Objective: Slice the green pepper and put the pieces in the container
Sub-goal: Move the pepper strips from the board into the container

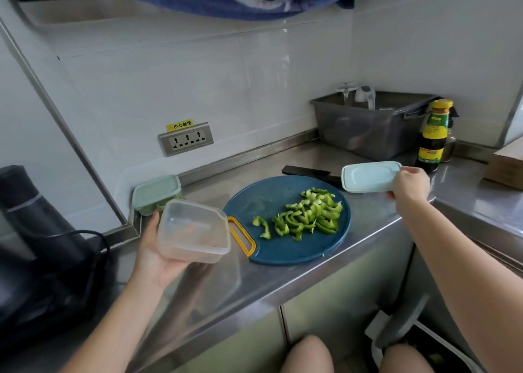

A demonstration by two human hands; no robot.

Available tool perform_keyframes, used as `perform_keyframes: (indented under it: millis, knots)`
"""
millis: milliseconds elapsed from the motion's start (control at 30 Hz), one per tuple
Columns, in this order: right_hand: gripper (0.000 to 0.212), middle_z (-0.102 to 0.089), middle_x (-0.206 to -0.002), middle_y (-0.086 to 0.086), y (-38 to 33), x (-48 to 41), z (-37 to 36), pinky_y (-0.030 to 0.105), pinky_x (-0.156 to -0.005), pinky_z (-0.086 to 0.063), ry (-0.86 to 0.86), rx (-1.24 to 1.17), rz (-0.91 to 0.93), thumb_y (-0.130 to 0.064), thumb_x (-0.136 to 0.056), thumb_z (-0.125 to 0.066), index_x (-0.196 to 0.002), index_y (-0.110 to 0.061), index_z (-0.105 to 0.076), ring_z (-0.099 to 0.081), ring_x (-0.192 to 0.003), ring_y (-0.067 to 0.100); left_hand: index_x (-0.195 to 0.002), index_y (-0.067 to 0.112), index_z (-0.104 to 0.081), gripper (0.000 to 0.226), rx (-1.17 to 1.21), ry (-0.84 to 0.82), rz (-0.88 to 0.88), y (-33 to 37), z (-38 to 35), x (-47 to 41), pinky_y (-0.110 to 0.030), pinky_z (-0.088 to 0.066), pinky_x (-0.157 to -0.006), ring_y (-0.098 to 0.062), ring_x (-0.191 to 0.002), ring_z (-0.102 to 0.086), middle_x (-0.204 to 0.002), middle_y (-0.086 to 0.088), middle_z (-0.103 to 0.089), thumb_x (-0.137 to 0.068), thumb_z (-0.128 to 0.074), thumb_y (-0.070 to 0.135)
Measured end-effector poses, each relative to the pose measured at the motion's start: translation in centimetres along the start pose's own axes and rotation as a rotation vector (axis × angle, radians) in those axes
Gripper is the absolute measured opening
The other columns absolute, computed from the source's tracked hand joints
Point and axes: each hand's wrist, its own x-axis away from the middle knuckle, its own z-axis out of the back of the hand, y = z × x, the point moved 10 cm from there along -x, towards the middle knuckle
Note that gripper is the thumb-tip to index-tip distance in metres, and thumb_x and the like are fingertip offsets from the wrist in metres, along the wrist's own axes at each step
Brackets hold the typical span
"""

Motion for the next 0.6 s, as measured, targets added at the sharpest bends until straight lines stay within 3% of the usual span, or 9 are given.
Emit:
perform_keyframes:
  millis: [67,133,233,300,367,467,533,600]
  knots:
    - [0.039,-0.059,-0.122,0.017,-0.4,0.2,2.0,0.040,-0.089,-0.048,0.060,0.154,0.056,-0.009,-0.088,-0.038,-0.118,-0.008,-0.062,-0.055,-0.111,0.037,-0.103,0.019,-0.068,0.053,-0.027,0.048,-0.033,0.4,0.7,0.7,-0.050,-0.048,-0.086,-0.031,-0.093,-0.067,-0.102,-0.012,-0.069,-0.082,-0.044,0.061]
    - [0.037,-0.057,-0.125,0.021,0.0,0.7,3.3,0.036,-0.096,-0.040,0.074,0.265,0.058,-0.009,-0.090,-0.038,-0.119,-0.004,-0.060,-0.051,-0.117,0.038,-0.091,0.019,-0.072,0.043,-0.063,0.119,-0.015,0.2,1.5,1.1,-0.043,-0.048,-0.084,-0.027,-0.083,-0.069,-0.092,-0.009,-0.071,-0.087,-0.044,0.052]
    - [0.041,-0.054,-0.128,0.022,0.9,1.6,3.4,0.036,-0.096,-0.038,0.028,0.353,0.062,-0.013,-0.087,-0.039,-0.123,-0.006,-0.056,-0.048,-0.119,0.037,-0.091,0.011,-0.066,0.030,-0.156,0.333,0.042,-0.3,4.5,1.4,-0.030,-0.055,-0.061,-0.019,-0.062,-0.069,-0.076,-0.009,-0.070,-0.093,-0.043,0.030]
    - [0.047,-0.046,-0.135,0.021,1.4,2.2,2.8,0.038,-0.101,-0.035,-0.013,0.424,0.071,-0.019,-0.084,-0.038,-0.128,-0.013,-0.053,-0.041,-0.124,0.037,-0.100,0.004,-0.059,0.021,-0.352,0.472,0.041,0.5,6.0,1.4,-0.020,-0.051,-0.046,-0.013,-0.047,-0.064,-0.060,-0.006,-0.068,-0.095,-0.043,0.016]
    - [0.046,-0.032,-0.142,0.019,2.2,2.8,2.0,0.042,-0.107,-0.028,-0.067,0.538,0.047,-0.018,-0.089,-0.039,-0.134,-0.021,-0.048,-0.030,-0.130,0.037,-0.102,0.002,-0.058,0.017,-0.720,0.542,0.009,2.4,5.7,1.3,-0.020,-0.049,-0.054,-0.017,-0.059,-0.065,-0.070,-0.008,-0.071,-0.093,-0.045,0.009]
    - [0.048,-0.026,-0.147,0.018,2.8,3.5,0.7,0.043,-0.112,-0.018,-0.141,0.739,0.106,-0.020,-0.090,-0.044,-0.139,-0.025,-0.044,-0.021,-0.134,0.038,-0.109,0.000,-0.060,0.024,-1.216,0.618,-0.139,6.1,2.4,1.4,-0.034,-0.038,-0.090,-0.029,-0.107,-0.053,-0.121,-0.016,-0.057,-0.090,-0.053,0.014]
    - [0.050,-0.019,-0.151,0.018,2.6,4.0,-0.2,0.045,-0.114,-0.011,-0.155,0.909,0.208,-0.026,-0.090,-0.046,-0.140,-0.025,-0.041,-0.013,-0.138,0.040,-0.106,0.007,-0.063,0.028,-1.319,0.527,-0.210,7.3,-0.8,0.6,-0.035,-0.037,-0.088,-0.032,-0.106,-0.052,-0.115,-0.021,-0.058,-0.084,-0.058,0.024]
    - [0.047,-0.024,-0.148,0.020,1.4,5.0,-1.3,0.044,-0.112,-0.016,-0.134,1.004,0.369,-0.028,-0.091,-0.047,-0.137,-0.018,-0.044,-0.019,-0.135,0.040,-0.099,0.014,-0.064,0.027,-1.338,0.392,-0.194,6.8,-3.5,-1.1,-0.033,-0.038,-0.080,-0.026,-0.097,-0.052,-0.100,-0.017,-0.057,-0.078,-0.060,0.030]
